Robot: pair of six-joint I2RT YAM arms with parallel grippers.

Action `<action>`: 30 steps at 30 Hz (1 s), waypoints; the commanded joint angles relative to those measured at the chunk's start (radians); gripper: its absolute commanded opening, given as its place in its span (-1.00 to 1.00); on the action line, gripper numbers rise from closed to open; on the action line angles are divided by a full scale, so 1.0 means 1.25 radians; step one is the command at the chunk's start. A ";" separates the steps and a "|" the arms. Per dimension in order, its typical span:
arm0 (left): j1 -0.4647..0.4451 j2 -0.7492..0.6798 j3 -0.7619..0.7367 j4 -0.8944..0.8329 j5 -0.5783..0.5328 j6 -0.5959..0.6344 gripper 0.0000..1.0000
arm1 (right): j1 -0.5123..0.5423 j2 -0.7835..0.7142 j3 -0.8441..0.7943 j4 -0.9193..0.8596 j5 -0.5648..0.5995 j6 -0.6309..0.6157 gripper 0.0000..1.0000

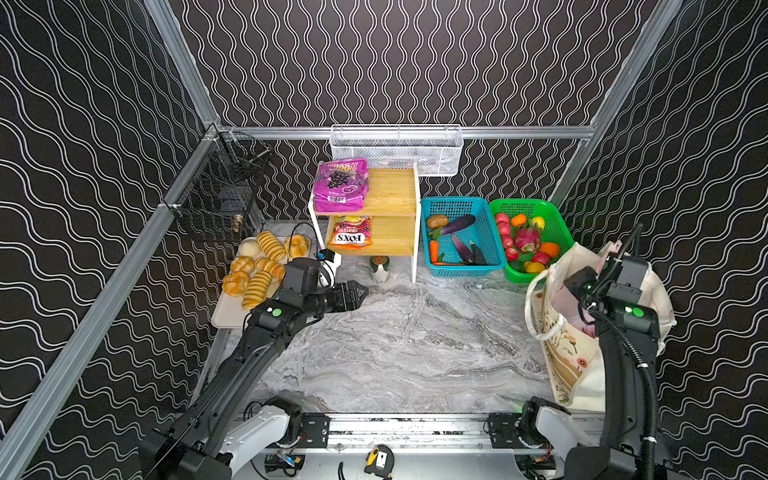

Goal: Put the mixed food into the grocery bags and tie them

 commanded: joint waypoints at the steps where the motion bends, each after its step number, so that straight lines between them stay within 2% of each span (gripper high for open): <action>1: 0.000 0.003 -0.005 0.034 0.016 -0.010 0.55 | -0.005 -0.015 -0.090 0.042 0.131 0.055 -0.25; 3: 0.001 0.007 0.002 0.022 0.021 -0.008 0.56 | -0.006 -0.002 -0.096 0.049 0.107 0.051 -0.26; 8: 0.001 -0.007 0.003 0.013 0.003 0.000 0.56 | -0.006 0.043 0.016 0.036 0.077 0.018 -0.26; 10: 0.000 -0.008 0.002 0.015 0.004 0.000 0.56 | -0.007 0.066 0.057 0.086 0.096 -0.022 -0.25; 15: 0.001 -0.008 0.000 0.018 0.005 -0.007 0.56 | -0.022 0.189 0.140 0.086 0.151 -0.045 -0.25; 16: 0.001 -0.009 -0.002 0.019 0.004 -0.008 0.56 | -0.029 0.208 0.131 0.099 0.165 -0.032 -0.25; 20: 0.001 -0.014 -0.001 0.007 -0.001 -0.002 0.56 | -0.058 0.260 0.081 0.108 0.085 0.014 -0.31; 22: 0.001 -0.018 -0.002 -0.002 -0.009 0.003 0.56 | -0.058 0.262 0.030 0.108 0.026 0.030 -0.32; 26: 0.001 -0.016 -0.016 0.018 -0.009 -0.003 0.56 | -0.058 0.237 -0.092 0.159 -0.007 0.049 -0.30; 30: 0.001 0.006 -0.007 0.022 0.006 -0.003 0.56 | -0.058 0.236 -0.056 0.099 -0.009 0.044 -0.29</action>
